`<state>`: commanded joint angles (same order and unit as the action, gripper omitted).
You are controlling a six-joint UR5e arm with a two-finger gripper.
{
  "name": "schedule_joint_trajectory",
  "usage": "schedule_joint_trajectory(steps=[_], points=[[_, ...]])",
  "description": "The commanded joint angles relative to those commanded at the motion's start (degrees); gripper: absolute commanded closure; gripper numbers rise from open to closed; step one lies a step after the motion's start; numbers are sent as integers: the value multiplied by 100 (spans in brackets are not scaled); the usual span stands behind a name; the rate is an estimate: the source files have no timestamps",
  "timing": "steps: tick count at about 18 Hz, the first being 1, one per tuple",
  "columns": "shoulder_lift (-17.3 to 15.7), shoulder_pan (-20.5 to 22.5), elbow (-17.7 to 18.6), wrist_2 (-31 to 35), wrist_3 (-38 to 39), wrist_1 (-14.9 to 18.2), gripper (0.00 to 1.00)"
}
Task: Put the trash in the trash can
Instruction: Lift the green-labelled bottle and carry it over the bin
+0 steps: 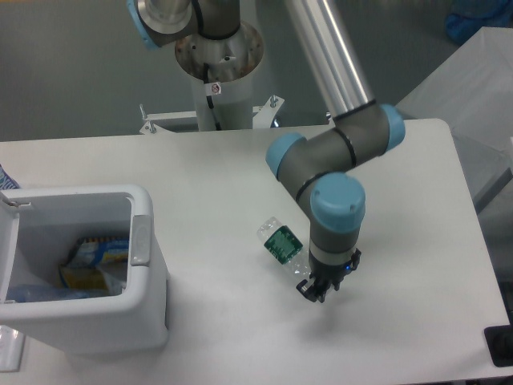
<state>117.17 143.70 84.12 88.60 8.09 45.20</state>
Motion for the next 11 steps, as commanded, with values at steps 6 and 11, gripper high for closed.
schedule_joint_trajectory(steps=[6, 11], points=[[-537, -254, -729, -641, 35, -547, 68], [-730, -685, -1011, -660, -105, -986, 68]])
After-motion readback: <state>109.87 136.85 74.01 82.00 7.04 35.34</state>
